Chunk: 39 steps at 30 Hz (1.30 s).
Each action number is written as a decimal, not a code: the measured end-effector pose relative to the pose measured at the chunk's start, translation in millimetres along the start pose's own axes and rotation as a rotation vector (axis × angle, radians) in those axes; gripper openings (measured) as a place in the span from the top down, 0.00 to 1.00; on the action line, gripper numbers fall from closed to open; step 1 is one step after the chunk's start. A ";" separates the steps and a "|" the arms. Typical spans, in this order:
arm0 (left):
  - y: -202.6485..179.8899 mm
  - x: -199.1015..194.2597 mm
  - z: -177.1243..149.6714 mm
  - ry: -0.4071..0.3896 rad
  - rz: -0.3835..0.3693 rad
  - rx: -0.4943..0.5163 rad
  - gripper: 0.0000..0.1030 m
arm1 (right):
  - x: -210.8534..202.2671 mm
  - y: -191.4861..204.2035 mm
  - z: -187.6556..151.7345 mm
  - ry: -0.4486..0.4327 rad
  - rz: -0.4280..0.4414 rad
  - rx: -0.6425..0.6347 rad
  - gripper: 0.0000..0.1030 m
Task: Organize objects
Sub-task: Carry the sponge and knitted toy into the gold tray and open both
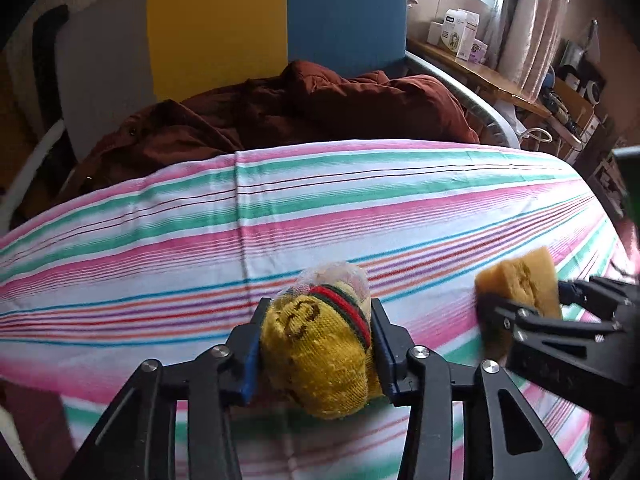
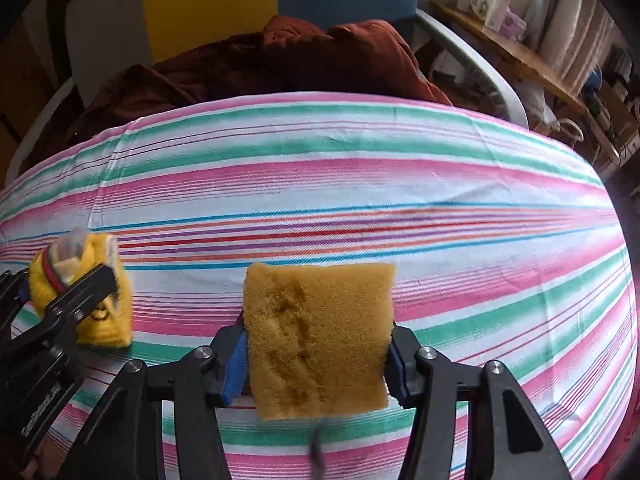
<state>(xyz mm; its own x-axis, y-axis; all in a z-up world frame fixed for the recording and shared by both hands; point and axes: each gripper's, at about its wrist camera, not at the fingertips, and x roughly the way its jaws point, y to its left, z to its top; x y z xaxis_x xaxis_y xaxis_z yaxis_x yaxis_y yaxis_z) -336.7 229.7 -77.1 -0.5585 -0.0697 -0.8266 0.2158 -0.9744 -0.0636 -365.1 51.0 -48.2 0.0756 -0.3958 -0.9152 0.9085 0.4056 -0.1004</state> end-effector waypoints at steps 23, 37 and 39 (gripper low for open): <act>41.1 -185.3 -52.9 -0.295 0.077 0.016 0.56 | -5.4 23.1 -3.3 -0.137 -0.023 0.010 0.46; 95.2 -239.5 -97.3 -0.345 0.181 -0.060 0.56 | -39.0 69.2 -16.6 -0.202 0.026 -0.072 0.46; 104.8 -243.7 -105.9 -0.344 0.196 -0.072 0.56 | -45.8 74.1 -16.1 -0.206 0.043 -0.066 0.46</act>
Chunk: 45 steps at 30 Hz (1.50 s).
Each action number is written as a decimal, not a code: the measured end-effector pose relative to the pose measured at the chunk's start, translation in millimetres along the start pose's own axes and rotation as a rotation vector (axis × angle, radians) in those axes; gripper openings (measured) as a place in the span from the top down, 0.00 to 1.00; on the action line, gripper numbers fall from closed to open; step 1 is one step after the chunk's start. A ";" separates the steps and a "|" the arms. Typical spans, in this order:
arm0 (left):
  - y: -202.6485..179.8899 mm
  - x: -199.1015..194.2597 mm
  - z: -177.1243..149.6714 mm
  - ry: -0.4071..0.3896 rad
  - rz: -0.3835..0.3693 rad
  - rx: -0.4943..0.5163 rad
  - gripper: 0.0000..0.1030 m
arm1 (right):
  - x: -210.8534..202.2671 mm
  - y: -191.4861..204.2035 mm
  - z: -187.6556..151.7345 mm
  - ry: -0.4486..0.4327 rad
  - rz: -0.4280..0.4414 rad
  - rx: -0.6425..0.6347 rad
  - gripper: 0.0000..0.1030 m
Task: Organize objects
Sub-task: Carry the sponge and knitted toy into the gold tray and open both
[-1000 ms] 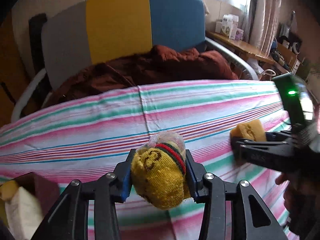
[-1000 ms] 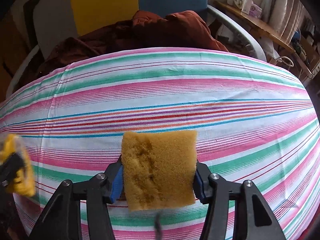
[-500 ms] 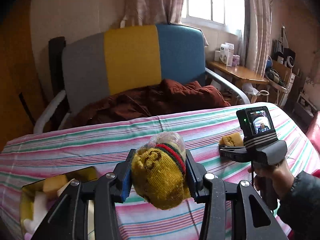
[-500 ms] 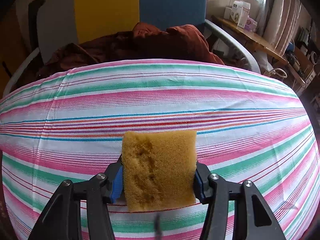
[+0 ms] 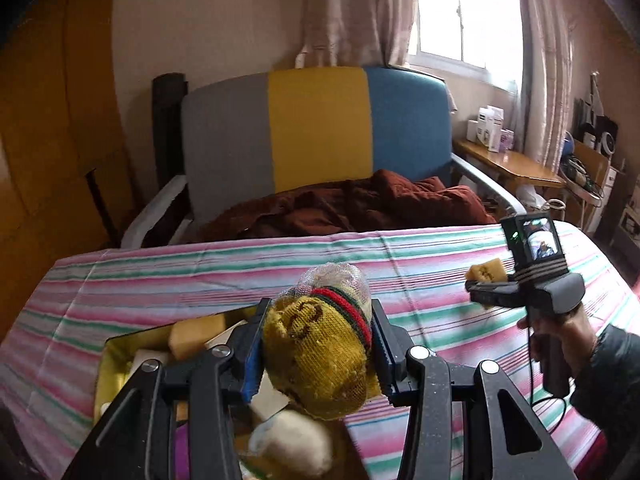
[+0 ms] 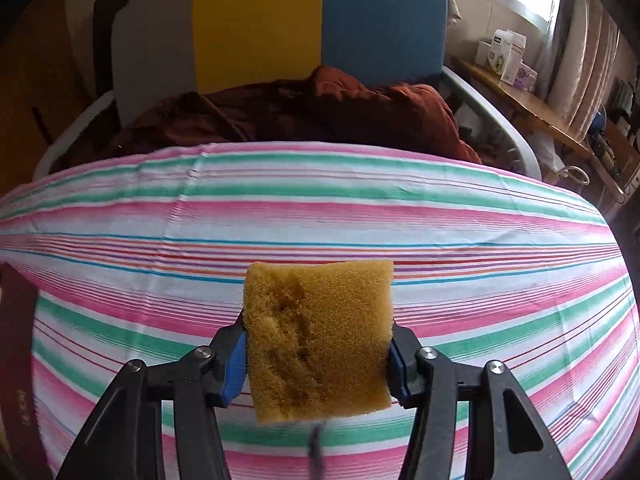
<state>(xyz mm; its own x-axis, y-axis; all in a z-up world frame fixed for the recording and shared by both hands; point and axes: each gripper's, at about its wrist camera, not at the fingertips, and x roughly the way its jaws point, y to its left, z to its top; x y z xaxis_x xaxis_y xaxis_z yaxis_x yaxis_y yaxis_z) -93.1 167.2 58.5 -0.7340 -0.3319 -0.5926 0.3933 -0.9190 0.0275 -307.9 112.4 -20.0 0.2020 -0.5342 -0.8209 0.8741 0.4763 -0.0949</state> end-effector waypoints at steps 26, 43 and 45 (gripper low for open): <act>128.2 -43.9 -76.7 0.057 0.090 -0.229 0.55 | -145.8 179.8 -50.4 -0.086 0.375 -0.207 0.46; 152.9 -42.4 -90.2 0.074 0.020 -0.324 0.32 | -155.0 249.8 -133.4 -0.030 0.468 -0.404 0.21; 151.0 -44.6 -90.0 0.066 0.032 -0.314 0.32 | -154.5 249.8 -134.3 -0.030 0.463 -0.400 0.21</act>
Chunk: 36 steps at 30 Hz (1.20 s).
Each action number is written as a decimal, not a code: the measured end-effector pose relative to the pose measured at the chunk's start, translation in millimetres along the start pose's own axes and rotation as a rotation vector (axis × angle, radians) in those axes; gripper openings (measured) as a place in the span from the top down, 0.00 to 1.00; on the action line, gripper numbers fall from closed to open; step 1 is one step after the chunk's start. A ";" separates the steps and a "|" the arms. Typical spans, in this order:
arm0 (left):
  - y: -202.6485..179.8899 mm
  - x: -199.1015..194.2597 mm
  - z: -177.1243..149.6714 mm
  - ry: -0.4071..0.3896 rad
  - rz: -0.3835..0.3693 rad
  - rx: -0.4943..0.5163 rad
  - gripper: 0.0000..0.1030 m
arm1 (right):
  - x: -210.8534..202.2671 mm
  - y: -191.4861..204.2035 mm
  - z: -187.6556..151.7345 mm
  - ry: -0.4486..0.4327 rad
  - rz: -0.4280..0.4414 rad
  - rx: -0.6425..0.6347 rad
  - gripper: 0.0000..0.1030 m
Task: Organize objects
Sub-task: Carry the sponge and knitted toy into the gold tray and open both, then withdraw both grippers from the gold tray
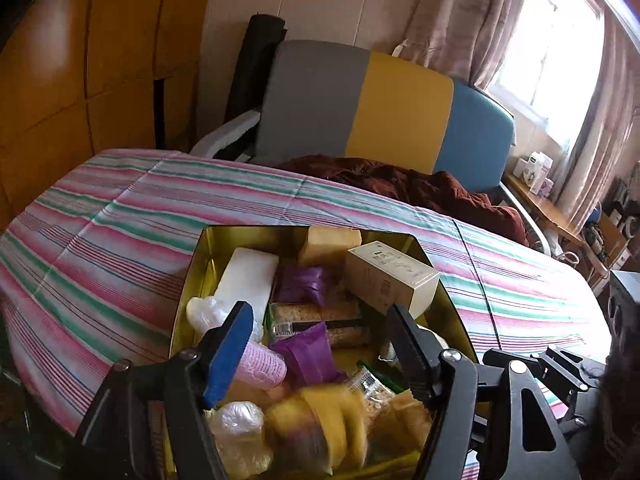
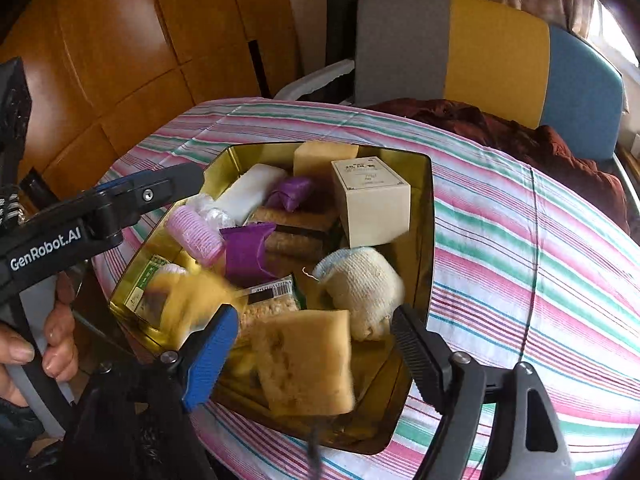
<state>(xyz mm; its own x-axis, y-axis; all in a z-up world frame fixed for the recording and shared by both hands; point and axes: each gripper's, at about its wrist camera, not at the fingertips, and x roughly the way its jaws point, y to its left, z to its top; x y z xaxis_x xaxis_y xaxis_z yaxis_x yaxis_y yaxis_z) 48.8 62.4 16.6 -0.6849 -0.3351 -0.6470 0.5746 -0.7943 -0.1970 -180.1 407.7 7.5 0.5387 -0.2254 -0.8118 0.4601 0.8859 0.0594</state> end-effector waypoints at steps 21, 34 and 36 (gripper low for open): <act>2.6 -42.6 -15.8 -0.097 0.221 0.001 0.01 | -31.9 8.1 9.9 -0.175 -0.182 0.064 0.21; 3.1 -50.3 -40.3 -0.087 0.313 -0.014 0.00 | -30.5 20.2 -8.4 -0.188 -0.240 0.029 0.21; 4.8 -48.8 -42.5 -0.072 0.310 -0.025 0.00 | -30.7 19.6 -9.7 -0.188 -0.238 0.032 0.21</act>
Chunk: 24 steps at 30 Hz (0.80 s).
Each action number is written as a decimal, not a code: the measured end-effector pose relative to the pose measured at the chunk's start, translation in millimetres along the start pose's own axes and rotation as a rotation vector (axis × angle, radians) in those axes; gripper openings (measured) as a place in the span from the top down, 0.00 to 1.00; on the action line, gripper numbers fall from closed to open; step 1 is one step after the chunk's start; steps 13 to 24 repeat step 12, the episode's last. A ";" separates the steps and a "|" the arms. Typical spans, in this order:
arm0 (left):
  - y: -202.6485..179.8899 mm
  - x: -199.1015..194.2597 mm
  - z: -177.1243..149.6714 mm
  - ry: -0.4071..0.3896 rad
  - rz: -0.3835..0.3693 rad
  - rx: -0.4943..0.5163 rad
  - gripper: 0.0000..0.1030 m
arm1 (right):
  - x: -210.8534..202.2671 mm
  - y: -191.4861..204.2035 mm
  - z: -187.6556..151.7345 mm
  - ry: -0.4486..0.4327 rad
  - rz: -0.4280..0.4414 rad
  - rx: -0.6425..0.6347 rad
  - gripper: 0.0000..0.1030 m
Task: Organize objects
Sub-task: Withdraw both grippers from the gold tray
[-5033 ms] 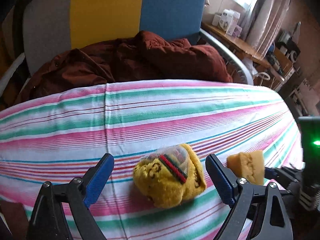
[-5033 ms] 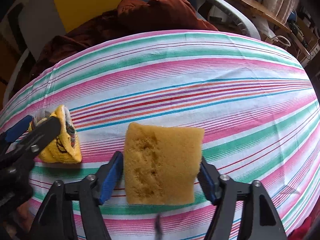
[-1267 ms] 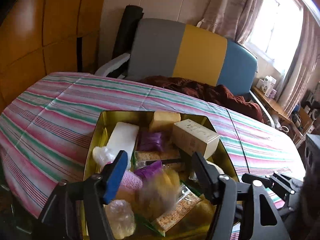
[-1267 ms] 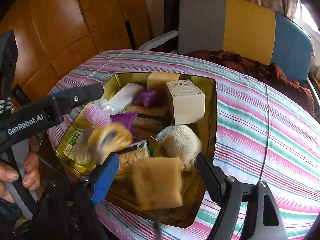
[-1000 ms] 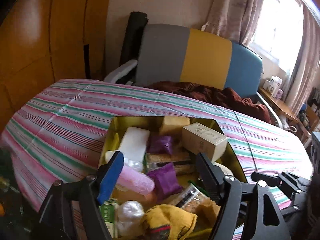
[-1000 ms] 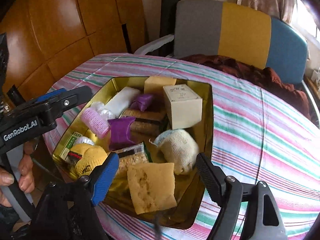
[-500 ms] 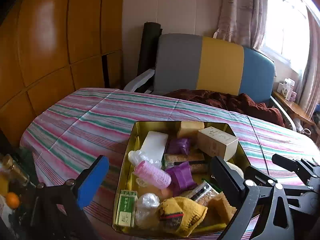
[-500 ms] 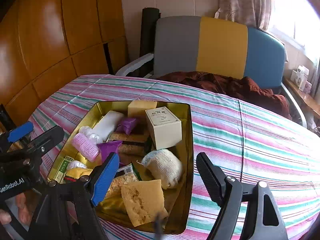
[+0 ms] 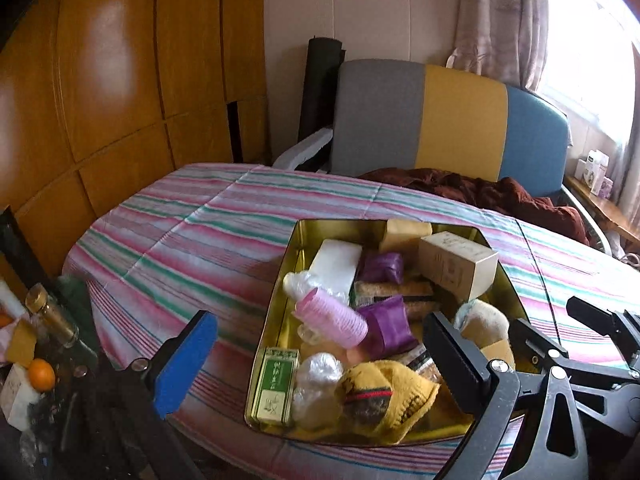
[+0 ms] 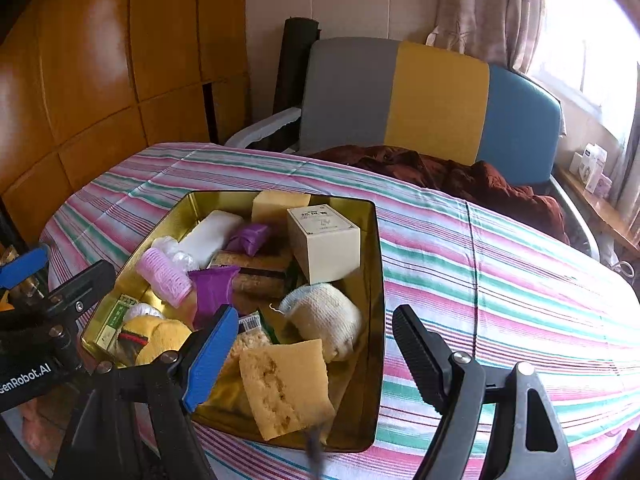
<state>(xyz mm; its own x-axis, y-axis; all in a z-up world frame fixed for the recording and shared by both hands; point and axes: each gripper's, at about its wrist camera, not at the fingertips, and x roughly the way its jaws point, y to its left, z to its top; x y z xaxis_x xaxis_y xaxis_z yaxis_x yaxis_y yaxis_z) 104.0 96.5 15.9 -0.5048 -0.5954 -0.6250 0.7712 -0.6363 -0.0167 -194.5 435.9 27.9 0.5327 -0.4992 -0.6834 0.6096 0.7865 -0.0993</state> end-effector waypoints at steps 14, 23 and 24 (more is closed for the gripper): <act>1.6 -2.3 -1.9 -0.016 -0.002 -0.007 0.00 | 0.2 1.7 -2.0 0.003 0.006 0.001 0.22; 1.6 -2.3 -1.9 -0.016 -0.002 -0.007 0.00 | 0.2 1.7 -2.0 0.003 0.006 0.001 0.22; 1.6 -2.3 -1.9 -0.016 -0.002 -0.007 0.00 | 0.2 1.7 -2.0 0.003 0.006 0.001 0.22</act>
